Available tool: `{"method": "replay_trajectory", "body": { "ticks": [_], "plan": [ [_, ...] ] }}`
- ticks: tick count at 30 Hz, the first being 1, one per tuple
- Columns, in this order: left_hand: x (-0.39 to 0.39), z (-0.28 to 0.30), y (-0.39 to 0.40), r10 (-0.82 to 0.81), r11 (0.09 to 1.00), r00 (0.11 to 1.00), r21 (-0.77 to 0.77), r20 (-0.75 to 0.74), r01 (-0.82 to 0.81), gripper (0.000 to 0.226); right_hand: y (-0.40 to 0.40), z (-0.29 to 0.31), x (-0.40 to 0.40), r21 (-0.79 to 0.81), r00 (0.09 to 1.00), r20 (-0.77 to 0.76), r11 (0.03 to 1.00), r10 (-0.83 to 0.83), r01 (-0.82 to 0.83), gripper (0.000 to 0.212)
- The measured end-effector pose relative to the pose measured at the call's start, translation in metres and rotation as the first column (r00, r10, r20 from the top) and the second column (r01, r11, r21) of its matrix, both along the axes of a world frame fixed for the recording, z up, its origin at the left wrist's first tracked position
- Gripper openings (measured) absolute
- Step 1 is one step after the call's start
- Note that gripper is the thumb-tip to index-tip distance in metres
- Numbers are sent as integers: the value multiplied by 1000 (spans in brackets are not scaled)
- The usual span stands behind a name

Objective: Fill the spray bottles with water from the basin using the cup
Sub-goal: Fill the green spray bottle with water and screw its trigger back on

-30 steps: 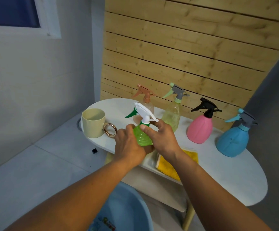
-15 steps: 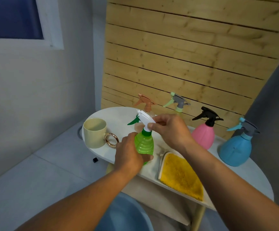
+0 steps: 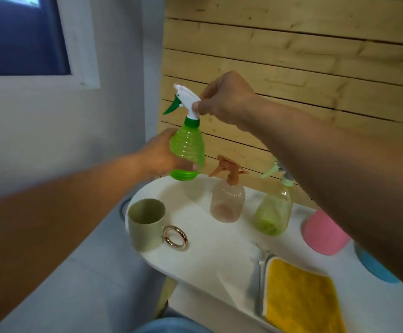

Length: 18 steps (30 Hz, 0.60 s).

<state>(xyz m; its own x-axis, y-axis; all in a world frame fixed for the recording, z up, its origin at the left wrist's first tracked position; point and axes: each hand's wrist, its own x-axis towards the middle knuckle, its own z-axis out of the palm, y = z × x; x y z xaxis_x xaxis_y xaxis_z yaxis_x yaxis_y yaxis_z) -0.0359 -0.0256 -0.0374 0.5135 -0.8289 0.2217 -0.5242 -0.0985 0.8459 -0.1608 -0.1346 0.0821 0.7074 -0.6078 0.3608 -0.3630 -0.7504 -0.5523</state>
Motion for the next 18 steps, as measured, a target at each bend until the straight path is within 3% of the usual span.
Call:
{"method": "replay_trajectory", "body": {
  "ticks": [9,18],
  "plan": [
    [54,-64,-35,-50,982,999,183,-20,52,69,-39,-72,65,-40,980,-193,998,-55,48,20],
    [66,-88,-56,-50,942,996,336,68,24,77,-53,-93,77,-79,946,-319,997,-49,25,21]
  ]
}}
